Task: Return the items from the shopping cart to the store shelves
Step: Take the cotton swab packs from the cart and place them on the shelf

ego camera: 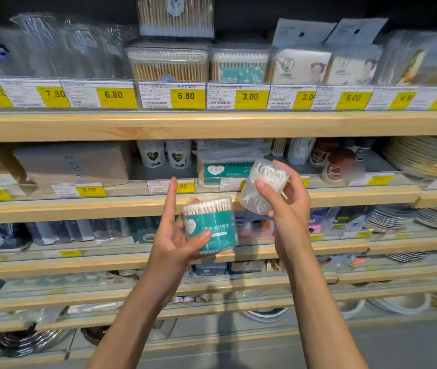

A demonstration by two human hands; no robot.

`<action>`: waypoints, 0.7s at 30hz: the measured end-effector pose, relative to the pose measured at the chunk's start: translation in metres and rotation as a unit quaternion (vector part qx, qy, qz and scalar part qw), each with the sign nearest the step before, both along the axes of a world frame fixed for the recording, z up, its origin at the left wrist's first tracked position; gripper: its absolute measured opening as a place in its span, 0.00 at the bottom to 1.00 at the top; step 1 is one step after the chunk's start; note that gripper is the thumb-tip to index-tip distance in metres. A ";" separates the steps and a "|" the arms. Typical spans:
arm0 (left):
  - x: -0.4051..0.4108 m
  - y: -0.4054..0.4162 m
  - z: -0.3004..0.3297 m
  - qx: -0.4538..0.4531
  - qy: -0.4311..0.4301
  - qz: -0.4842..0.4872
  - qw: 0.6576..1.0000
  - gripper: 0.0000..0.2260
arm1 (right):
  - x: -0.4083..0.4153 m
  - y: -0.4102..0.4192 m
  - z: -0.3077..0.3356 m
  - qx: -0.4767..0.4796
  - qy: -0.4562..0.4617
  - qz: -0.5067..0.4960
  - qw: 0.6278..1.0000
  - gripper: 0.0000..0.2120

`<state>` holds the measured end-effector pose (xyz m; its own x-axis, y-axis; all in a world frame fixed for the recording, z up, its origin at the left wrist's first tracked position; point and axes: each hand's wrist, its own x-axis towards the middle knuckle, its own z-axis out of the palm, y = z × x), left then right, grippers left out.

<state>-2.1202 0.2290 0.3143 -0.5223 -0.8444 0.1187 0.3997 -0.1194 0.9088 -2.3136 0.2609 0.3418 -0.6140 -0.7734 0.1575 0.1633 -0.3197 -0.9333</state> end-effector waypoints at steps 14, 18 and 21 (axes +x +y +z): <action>-0.076 -0.001 0.021 -0.046 0.002 0.064 0.997 0.35 | -0.040 0.021 -0.001 -0.021 0.019 -0.062 0.998 0.20; -0.045 0.001 0.016 -0.053 0.016 0.136 0.989 0.38 | -0.016 -0.002 0.012 -0.044 0.097 -0.018 0.994 0.23; -0.008 -0.002 0.011 -0.029 0.023 0.193 0.980 0.35 | 0.018 -0.033 0.022 -0.014 0.199 0.026 0.980 0.22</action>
<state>-2.1284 0.2268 0.3250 -0.1580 -0.9693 0.1885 0.4451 0.1005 0.8898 -2.2956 0.2279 0.3640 -0.4604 -0.7938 0.3974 -0.1944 -0.3466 -0.9176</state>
